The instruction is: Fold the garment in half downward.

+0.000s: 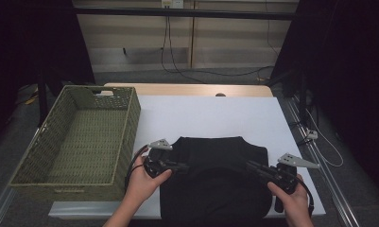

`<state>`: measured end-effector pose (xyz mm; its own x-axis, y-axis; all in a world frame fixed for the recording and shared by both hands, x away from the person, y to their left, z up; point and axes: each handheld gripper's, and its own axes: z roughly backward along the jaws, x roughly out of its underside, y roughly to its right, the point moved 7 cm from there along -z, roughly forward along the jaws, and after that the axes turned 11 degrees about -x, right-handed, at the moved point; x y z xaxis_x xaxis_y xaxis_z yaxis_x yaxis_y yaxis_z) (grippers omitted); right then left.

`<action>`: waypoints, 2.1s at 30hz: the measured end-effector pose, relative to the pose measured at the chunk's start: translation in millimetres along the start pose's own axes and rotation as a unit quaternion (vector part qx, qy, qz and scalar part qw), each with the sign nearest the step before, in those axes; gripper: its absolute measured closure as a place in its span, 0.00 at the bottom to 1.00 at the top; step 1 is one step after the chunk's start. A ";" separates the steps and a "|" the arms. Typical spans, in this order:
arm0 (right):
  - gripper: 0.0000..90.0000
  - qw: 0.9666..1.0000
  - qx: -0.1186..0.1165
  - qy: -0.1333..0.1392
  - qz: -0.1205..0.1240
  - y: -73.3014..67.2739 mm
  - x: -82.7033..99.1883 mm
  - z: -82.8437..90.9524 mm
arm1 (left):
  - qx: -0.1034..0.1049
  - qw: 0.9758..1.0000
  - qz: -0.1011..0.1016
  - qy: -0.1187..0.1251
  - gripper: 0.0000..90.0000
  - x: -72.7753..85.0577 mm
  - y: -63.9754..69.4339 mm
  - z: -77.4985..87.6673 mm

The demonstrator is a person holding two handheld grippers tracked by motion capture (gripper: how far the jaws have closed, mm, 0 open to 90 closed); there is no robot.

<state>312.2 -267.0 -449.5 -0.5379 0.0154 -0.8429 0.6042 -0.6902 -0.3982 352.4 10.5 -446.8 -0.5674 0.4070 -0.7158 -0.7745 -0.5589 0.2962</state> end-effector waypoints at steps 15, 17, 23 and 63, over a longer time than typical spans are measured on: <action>0.90 0.999 -0.022 -0.039 0.026 -29.2 21.9 21.8 | 0.019 1.000 -0.013 -0.014 0.95 26.9 20.4 14.2; 0.88 0.998 -0.025 -0.042 0.028 -32.3 25.1 24.0 | 0.000 0.999 -0.031 -0.018 0.69 29.0 15.3 12.8; 0.49 0.999 0.005 -0.030 0.037 -21.5 17.4 23.3 | -0.043 0.999 -0.016 0.000 0.24 20.4 -6.4 10.9; 0.95 0.983 0.179 -0.047 0.001 127.6 -12.2 -2.0 | -0.219 0.973 0.069 0.006 0.18 6.9 -107.9 -18.5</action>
<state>397.0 -353.8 -490.8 -0.5994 -0.0410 -0.7994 0.3679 -0.9011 -0.2296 437.3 60.2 -495.4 -0.6516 0.2999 -0.6968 -0.4968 -0.8628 0.0933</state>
